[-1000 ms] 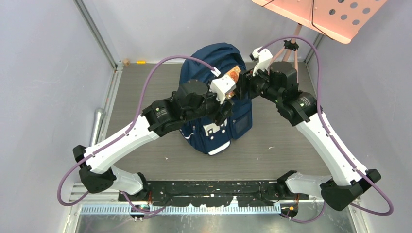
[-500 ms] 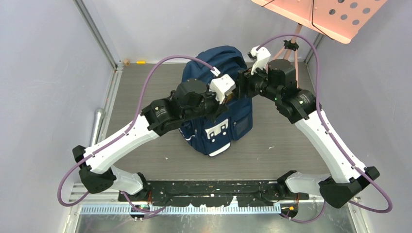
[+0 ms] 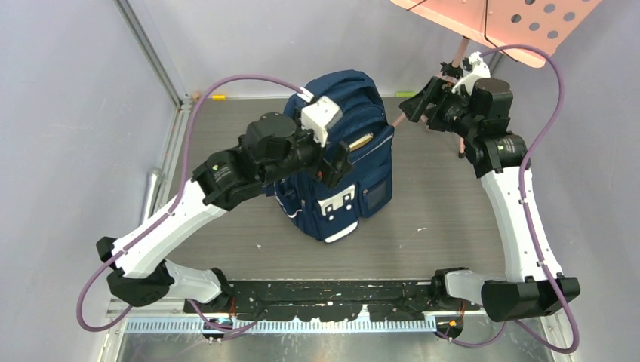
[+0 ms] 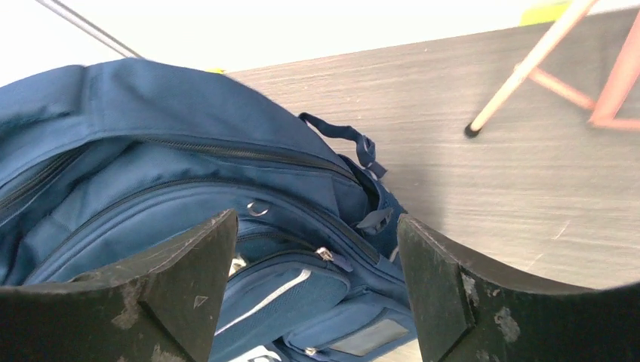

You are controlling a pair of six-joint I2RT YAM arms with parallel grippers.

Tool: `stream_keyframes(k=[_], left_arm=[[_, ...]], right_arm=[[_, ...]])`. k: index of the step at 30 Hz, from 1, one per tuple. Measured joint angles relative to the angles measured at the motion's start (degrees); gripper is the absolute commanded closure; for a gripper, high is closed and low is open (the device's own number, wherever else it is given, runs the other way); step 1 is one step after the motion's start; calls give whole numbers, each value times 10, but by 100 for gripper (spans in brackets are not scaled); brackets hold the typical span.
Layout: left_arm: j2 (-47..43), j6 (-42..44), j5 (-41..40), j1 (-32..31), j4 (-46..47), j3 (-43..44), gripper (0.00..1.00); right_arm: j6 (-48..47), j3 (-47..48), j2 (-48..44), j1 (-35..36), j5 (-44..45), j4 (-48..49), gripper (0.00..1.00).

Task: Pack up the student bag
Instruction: Place the stationery in the student bag.

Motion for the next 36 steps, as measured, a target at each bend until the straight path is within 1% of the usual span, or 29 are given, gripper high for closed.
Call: stream_keyframes(k=[3,7,9,14,17,19,22,25,27,29,30,33,34,35,36], left_arm=[[-15,-1,-29,6,-8,15,1],[-44,0,-65,27,-18,18,0],[-54,0,-79,49,-26,18,0],[-62,-4,-100,99,-34,7,0],[-62,-7,-94,110,-34,-14,0],[-61,-13,-82,118,-34,-29,3],[-61,-21,-57,127,-28,-47,6],[-61,-30,-37,129,-16,-61,7],[-63,-33,-27,130,-8,-69,11],[-65,-35,-20,131,-4,-74,17],[-67,-36,-17,132,-3,-76,20],[-68,-42,-9,132,2,-80,29],[-69,-44,-7,132,5,-83,32],[-70,-44,-5,132,8,-86,34],[-71,-45,-3,132,10,-88,37]], right_arm=[[65,-60,-2,-29,-30,46,17],[128,-135,-3,-41,-73,101,17],[152,-151,-3,-41,-91,122,17],[229,-193,-7,-40,-117,214,18],[266,-212,-7,-37,-125,253,18],[281,-214,-6,-32,-130,265,18],[293,-213,-2,-21,-141,283,19],[296,-213,5,-5,-151,291,22],[296,-213,7,6,-153,291,27],[296,-212,7,14,-156,291,33],[296,-210,7,16,-157,291,38],[291,-208,7,19,-155,292,48],[289,-207,7,19,-151,291,53],[287,-206,7,19,-148,291,56],[282,-204,7,19,-145,291,61]])
